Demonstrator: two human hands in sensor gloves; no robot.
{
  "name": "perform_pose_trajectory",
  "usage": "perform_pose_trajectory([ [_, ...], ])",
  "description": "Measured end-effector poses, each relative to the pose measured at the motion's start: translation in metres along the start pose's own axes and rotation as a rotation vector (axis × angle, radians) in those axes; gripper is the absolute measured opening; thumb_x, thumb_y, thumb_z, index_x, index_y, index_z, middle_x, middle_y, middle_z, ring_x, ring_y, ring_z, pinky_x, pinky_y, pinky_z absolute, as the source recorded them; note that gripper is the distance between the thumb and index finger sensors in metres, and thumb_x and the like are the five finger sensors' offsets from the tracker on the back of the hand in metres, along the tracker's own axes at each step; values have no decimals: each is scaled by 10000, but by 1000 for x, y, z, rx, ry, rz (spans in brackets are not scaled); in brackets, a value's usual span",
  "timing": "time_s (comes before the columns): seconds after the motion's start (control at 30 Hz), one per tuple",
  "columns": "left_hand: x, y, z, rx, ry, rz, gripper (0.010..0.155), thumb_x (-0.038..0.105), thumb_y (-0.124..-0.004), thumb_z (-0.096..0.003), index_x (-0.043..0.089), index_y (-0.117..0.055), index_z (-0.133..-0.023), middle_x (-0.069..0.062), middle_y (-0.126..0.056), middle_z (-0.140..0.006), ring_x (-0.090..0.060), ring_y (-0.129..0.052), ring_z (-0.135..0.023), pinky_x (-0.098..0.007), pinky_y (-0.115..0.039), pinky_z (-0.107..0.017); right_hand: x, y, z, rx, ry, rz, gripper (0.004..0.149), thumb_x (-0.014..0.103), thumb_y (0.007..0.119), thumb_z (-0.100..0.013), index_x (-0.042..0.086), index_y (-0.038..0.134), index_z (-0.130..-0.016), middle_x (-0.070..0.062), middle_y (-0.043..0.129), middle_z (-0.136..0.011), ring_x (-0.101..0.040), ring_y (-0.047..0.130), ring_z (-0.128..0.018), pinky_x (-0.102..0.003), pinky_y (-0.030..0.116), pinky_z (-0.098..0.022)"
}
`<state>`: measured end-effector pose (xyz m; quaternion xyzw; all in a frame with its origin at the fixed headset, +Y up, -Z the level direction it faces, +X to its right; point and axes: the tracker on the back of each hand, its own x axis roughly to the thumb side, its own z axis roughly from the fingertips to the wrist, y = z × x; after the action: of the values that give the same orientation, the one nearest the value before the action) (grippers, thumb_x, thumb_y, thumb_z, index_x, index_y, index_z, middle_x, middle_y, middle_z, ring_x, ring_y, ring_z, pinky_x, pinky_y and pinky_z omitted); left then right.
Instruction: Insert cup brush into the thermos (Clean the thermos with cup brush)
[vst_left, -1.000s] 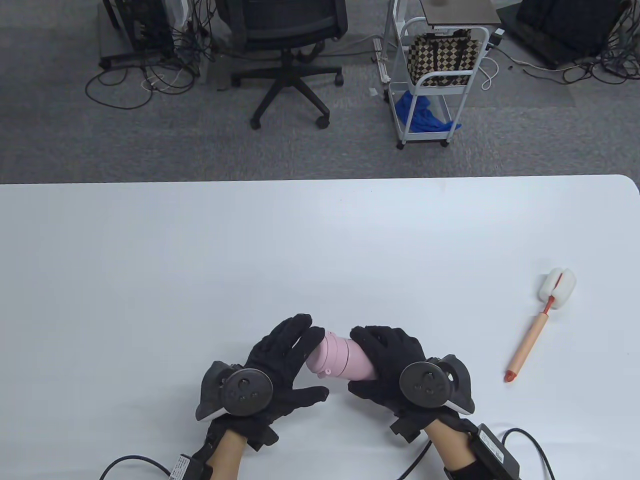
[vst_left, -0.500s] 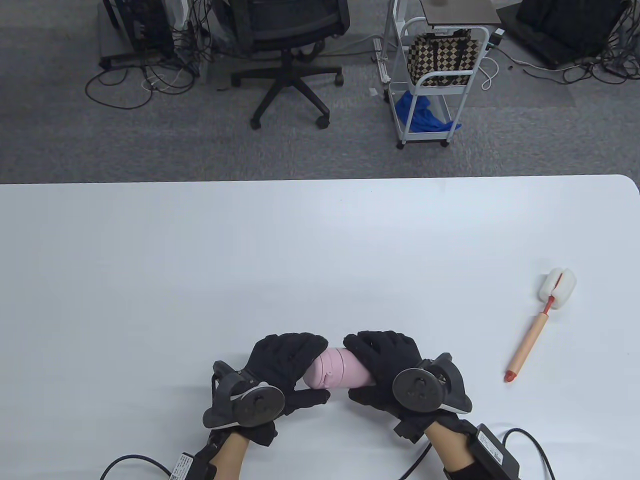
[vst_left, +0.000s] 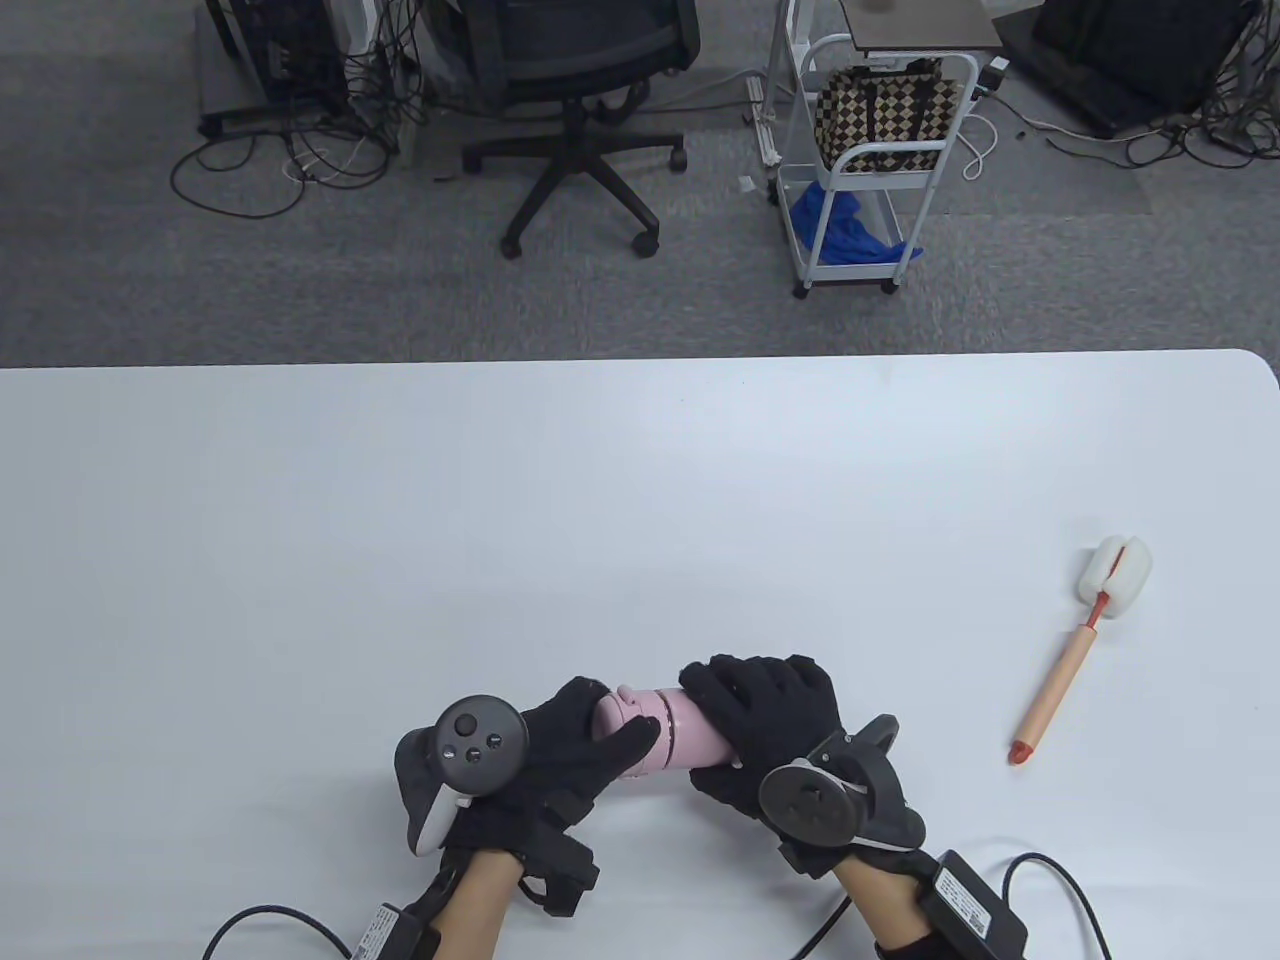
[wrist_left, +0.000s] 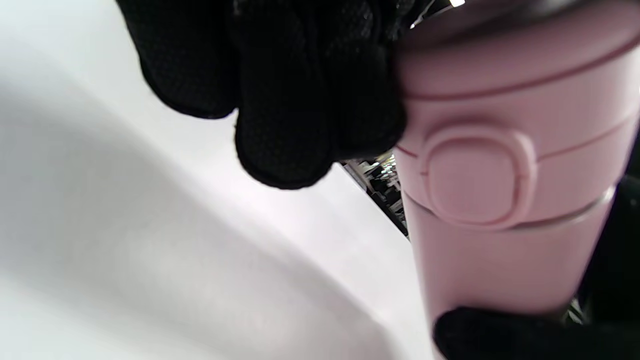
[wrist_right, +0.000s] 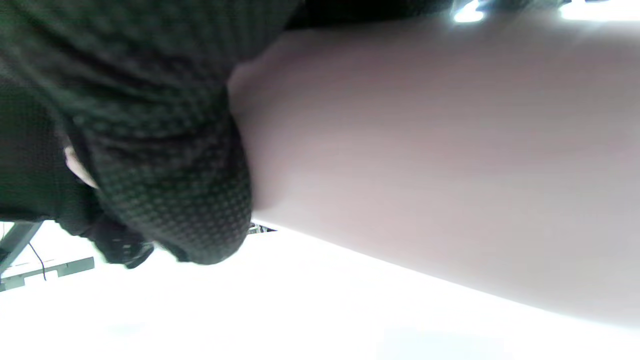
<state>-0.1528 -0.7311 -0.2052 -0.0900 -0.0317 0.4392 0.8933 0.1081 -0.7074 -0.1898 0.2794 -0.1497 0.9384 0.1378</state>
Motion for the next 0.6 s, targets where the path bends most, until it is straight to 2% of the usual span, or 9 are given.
perform_pose_trajectory([
  [0.07,-6,7,-1,-39,-7,16,936,885,-719,-478,95,-822,-969,-4,-1047,-677,-209,-1098,-562,-528,-805,-585,0,-1,0,-11,-5,28,883,508,1048,-331,200,628,-1044,-109,658,-1003,-345,726,-861,-649,593,-636],
  [0.13,-10,17,0,3,2,36,947,880,-729,-477,91,-801,-995,-28,-1043,-705,-227,-1094,-583,-538,-796,-591,-4,-3,1,-13,21,-12,882,516,1044,-334,198,628,-1045,-112,662,-1001,-344,734,-857,-646,600,-634],
  [0.2,-9,26,1,36,-23,-17,952,863,-747,-480,89,-754,-1034,-56,-1015,-764,-264,-1068,-644,-562,-763,-617,-8,-4,1,-20,42,-32,880,516,1043,-338,195,628,-1045,-115,663,-1000,-345,735,-856,-648,600,-633],
  [0.27,-6,35,2,131,-20,-176,954,851,-774,-471,105,-712,-1062,-82,-983,-814,-288,-1040,-699,-587,-731,-642,-15,-7,2,-29,75,-64,881,515,1043,-338,193,628,-1046,-118,662,-1000,-348,734,-855,-647,600,-633],
  [0.33,-5,40,3,208,-19,-446,946,844,-797,-461,145,-675,-1087,-75,-954,-866,-295,-1016,-755,-601,-708,-661,-24,-11,4,-48,118,-126,881,517,1041,-341,190,626,-1046,-122,662,-999,-350,736,-852,-646,602,-631],
  [0.4,-7,41,2,199,34,-598,937,830,-830,-451,192,-640,-1111,-63,-912,-920,-302,-978,-815,-620,-673,-683,-30,-12,5,-54,148,-169,879,517,1039,-345,187,626,-1047,-125,662,-998,-352,736,-852,-647,602,-630],
  [0.6,-23,37,-10,107,180,-787,904,744,-932,-441,289,-596,-1146,-72,-807,-1037,-330,-877,-948,-658,-598,-713,-46,-13,7,-85,239,-333,878,521,1032,-353,177,622,-1048,-133,664,-997,-357,743,-850,-642,611,-628],
])
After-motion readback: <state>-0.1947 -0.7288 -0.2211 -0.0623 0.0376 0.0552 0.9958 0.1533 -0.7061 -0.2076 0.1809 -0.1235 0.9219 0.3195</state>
